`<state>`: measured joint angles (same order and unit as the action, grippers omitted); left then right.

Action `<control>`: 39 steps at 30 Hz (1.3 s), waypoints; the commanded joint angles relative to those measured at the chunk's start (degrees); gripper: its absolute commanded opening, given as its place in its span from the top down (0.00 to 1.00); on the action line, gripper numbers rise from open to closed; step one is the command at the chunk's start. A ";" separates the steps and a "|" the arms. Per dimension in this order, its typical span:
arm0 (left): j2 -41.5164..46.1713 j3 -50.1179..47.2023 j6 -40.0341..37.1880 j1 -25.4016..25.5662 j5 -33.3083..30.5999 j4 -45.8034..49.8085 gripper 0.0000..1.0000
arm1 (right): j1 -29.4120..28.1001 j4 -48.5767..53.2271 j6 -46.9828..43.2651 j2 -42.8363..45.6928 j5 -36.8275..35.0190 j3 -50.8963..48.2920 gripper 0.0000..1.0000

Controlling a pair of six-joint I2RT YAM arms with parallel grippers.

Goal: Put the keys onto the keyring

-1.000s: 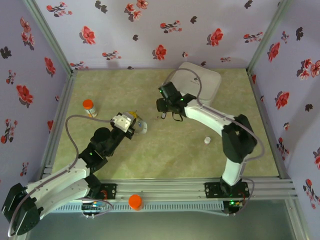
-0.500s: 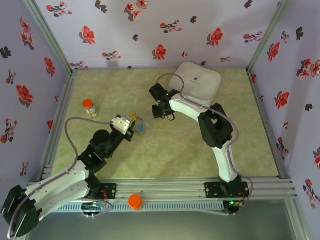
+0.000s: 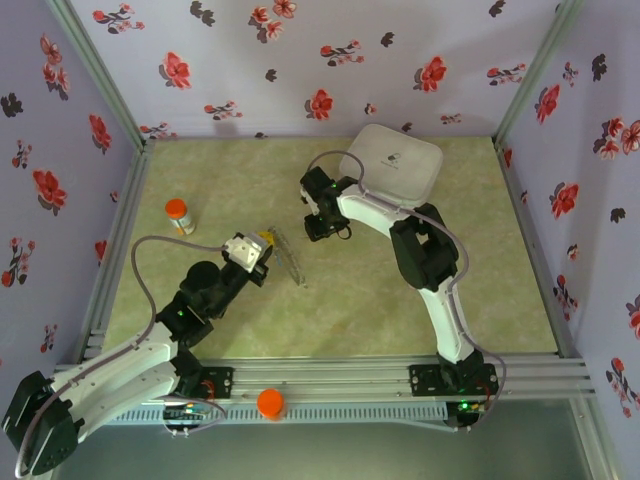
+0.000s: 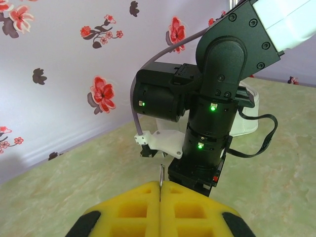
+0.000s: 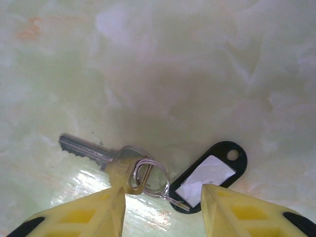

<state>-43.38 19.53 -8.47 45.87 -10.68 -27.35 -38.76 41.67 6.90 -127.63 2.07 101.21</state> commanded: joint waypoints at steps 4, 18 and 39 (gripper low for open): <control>0.48 -0.11 -0.07 -0.33 0.74 -2.66 1.00 | 0.36 2.87 -2.12 -0.88 3.70 1.18 0.60; 0.52 0.07 -0.40 -0.34 1.12 -2.29 1.00 | 0.40 3.65 -2.68 -0.50 3.65 0.81 0.75; 0.20 0.00 -0.66 -0.34 1.69 -2.53 1.00 | 0.36 4.63 -3.38 -0.68 1.45 0.84 0.88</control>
<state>-43.42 19.53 -8.49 45.87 -9.80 -27.35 -38.70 44.53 4.40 -127.63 4.49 101.23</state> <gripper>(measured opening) 0.043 0.129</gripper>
